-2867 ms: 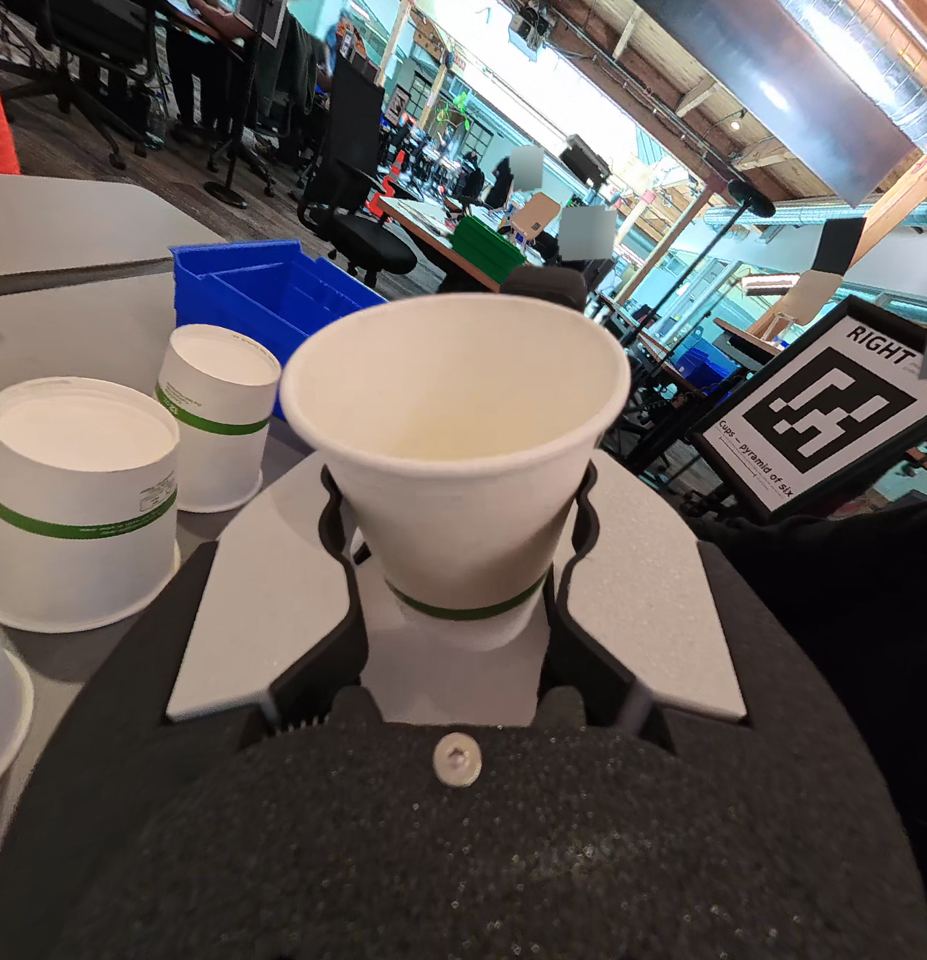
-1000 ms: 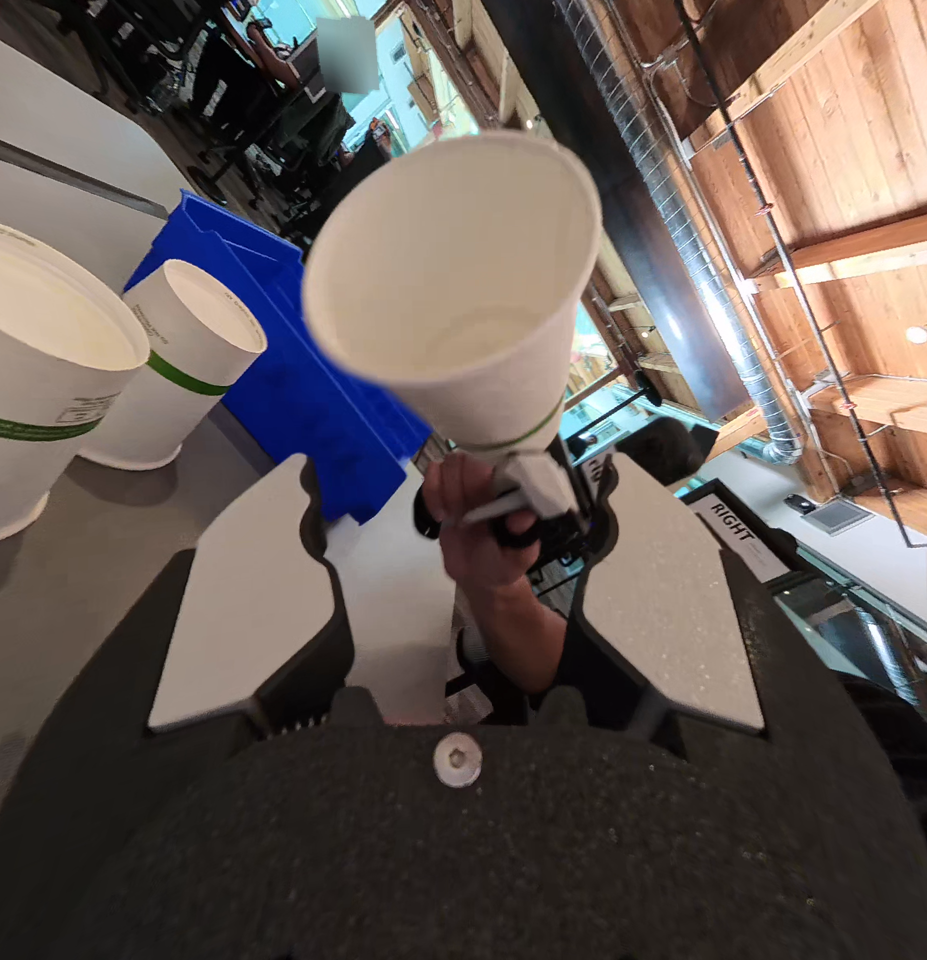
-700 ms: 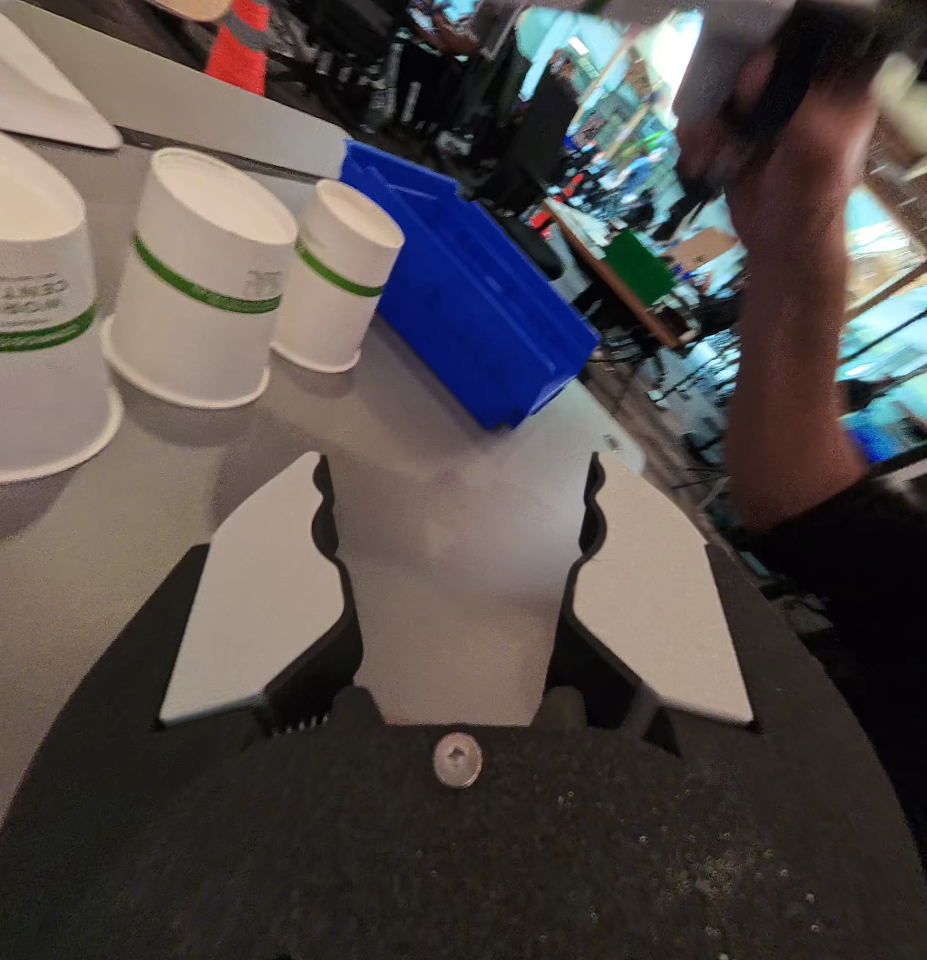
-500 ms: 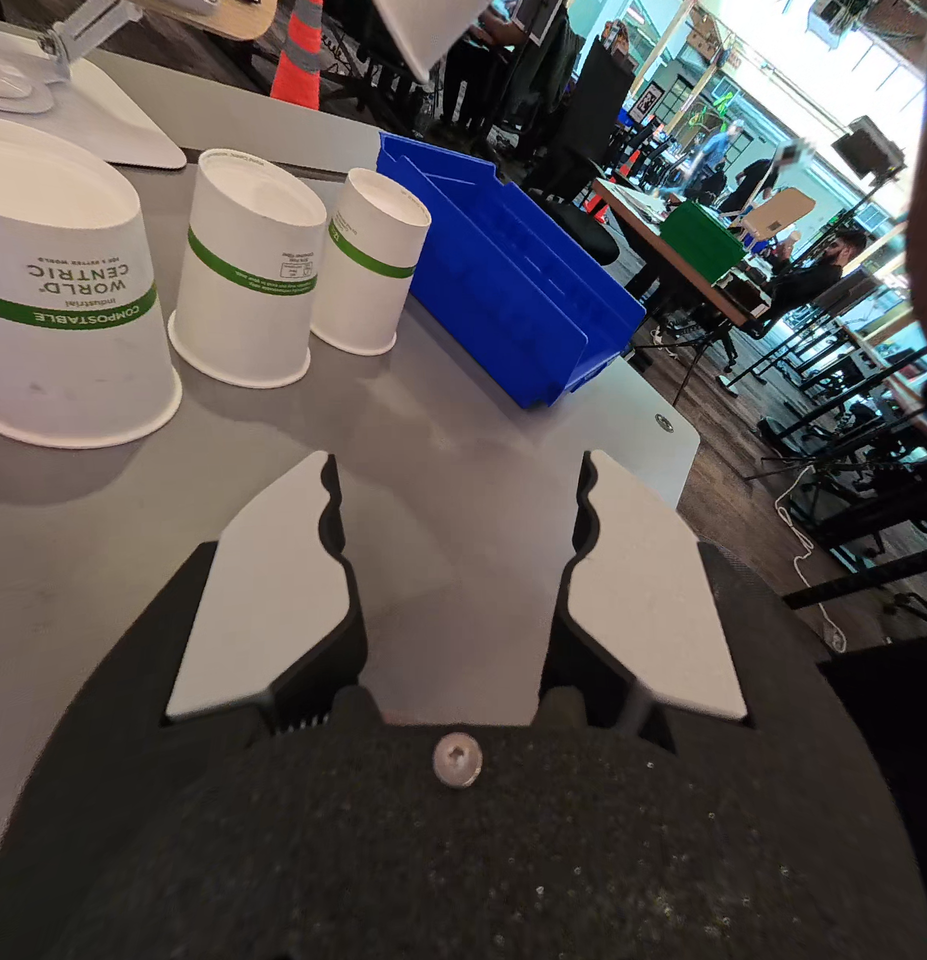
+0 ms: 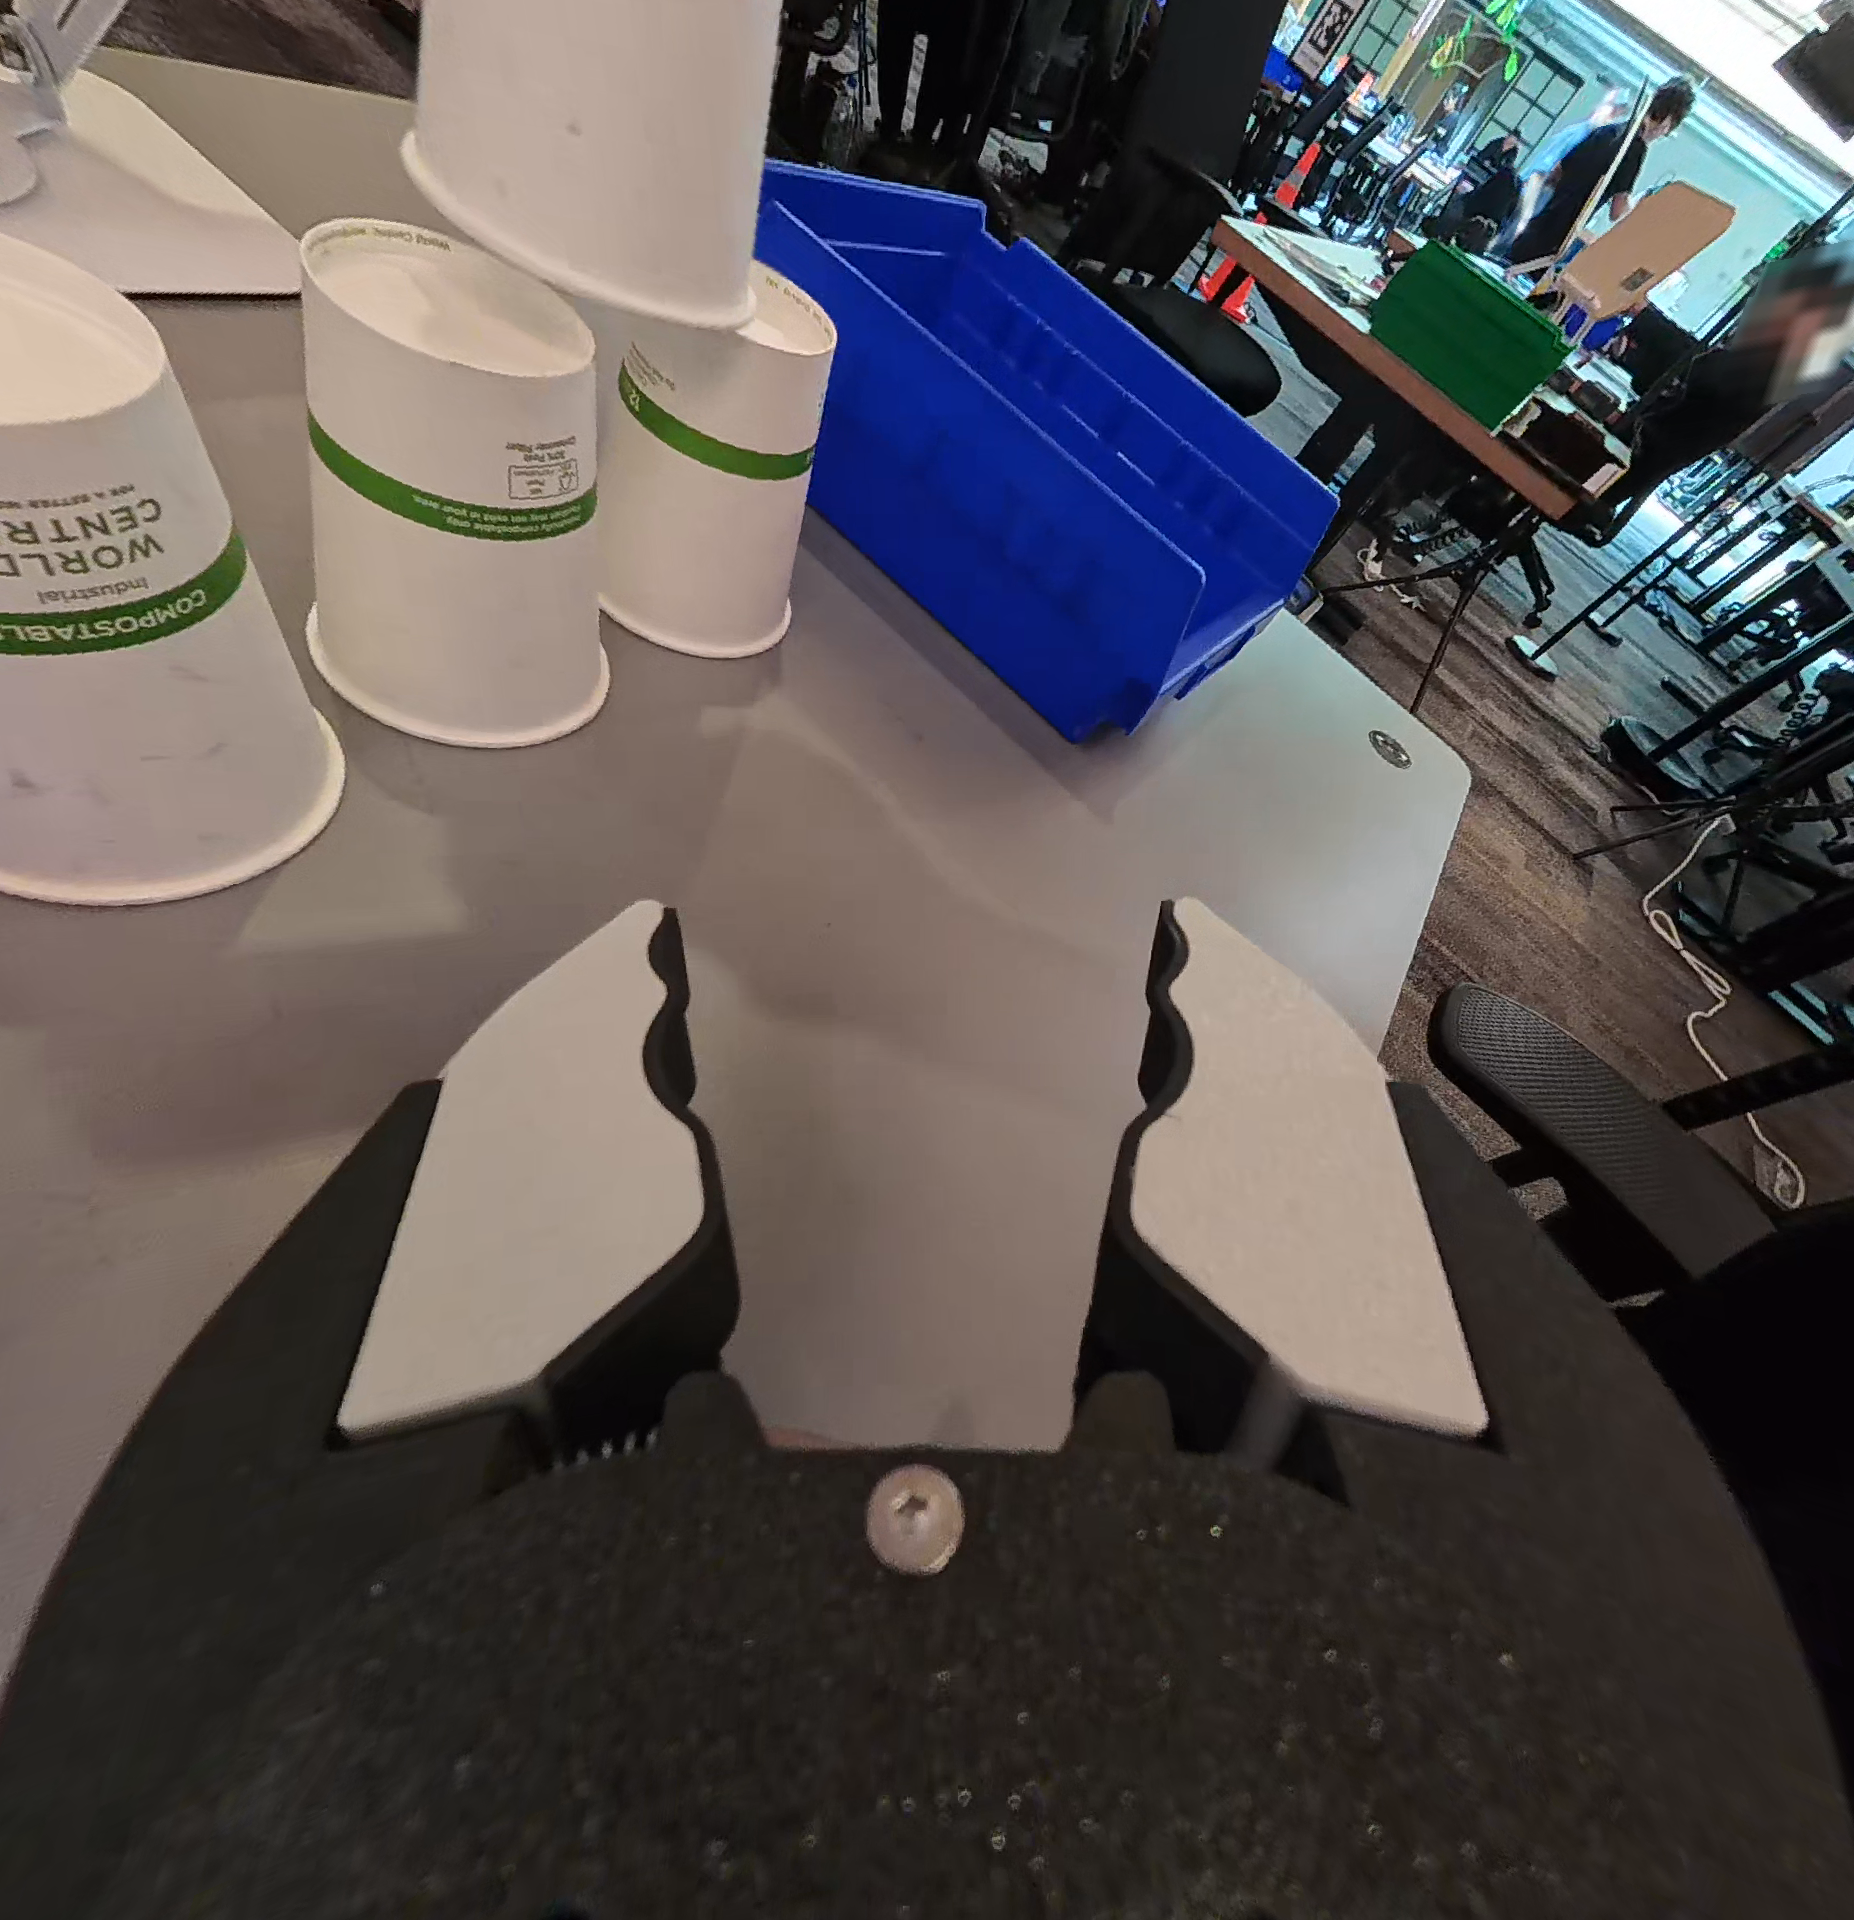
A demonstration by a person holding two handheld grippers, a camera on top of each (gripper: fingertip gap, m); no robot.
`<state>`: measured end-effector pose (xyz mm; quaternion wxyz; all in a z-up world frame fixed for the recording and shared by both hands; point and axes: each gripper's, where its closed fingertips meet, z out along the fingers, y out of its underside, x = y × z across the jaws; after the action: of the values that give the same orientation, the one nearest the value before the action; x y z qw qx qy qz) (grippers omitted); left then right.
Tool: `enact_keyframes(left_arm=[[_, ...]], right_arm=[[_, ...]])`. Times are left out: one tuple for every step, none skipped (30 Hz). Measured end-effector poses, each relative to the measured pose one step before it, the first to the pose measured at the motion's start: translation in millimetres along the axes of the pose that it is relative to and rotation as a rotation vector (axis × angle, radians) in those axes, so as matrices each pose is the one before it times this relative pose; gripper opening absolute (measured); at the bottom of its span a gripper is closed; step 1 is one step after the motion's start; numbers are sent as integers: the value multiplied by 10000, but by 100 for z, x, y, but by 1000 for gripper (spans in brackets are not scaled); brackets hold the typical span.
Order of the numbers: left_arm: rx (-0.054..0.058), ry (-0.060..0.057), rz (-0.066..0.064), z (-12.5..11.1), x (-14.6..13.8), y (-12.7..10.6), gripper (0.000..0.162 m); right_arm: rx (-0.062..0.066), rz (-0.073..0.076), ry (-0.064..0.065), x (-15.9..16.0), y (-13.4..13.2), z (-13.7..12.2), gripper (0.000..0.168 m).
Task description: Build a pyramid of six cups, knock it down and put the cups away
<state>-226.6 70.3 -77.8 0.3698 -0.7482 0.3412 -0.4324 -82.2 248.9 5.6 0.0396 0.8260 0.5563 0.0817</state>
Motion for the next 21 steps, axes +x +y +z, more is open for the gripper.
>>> enact_keyframes(left_arm=[[-40,23,-34,62,-16,76,84],[-12,61,-61,53,24,49,84],[-14,79,-76,62,54,44,84],[-17,73,-79,53,60,44,84],[-22,58,-63,61,48,43,84],[-41,70,-28,45,91,60,84],[-30,34,8,45,71,52,84],[-16,-13,36,21,25,43,85],[-8,-17,50,9,23,22,85],[-18,-13,48,19,38,31,85],[-32,-1,39,13,43,39,86],[-13,-2,38,1,35,34,86],[-3,7,49,-27,12,10,86],[-25,-1,52,-30,-13,26,86],[-29,-57,50,-73,-133,13,86],[-32,-70,64,-116,-187,-14,85],[-65,-36,94,-181,-153,-30,85],[-77,-65,155,-288,-222,-106,83],[-104,-97,273,-459,-295,-203,80],[-187,-18,411,-684,-242,-275,75],[-277,142,539,-948,-83,-325,68]], right_arm=[[-80,-3,-138,-283,-35,143,72],[-69,-23,-74,-179,-44,164,72],[-24,-48,109,119,-83,120,72],[-32,-16,78,105,-56,91,72],[80,27,30,67,-154,-51,72],[87,18,-39,-63,-143,-5,72],[74,-1,66,68,-92,11,72],[35,19,76,71,-4,9,72],[-48,18,-4,-47,125,-17,73],[-30,56,44,-2,115,-144,82],[48,53,107,18,111,-376,91],[157,-10,60,-137,68,-679,90],[344,-8,105,-175,-82,-973,90],[535,-42,243,-130,-274,-1234,91],[679,-22,406,-104,-313,-1437,92],[854,2,414,-350,-390,-1520,91],[1086,6,314,-819,-543,-1466,91],[1307,53,234,-1303,-650,-1306,91],[1466,242,149,-1717,-644,-1042,90],[1632,363,-303,-2586,-523,-704,89],[1686,413,-706,-3385,-231,-301,90]])
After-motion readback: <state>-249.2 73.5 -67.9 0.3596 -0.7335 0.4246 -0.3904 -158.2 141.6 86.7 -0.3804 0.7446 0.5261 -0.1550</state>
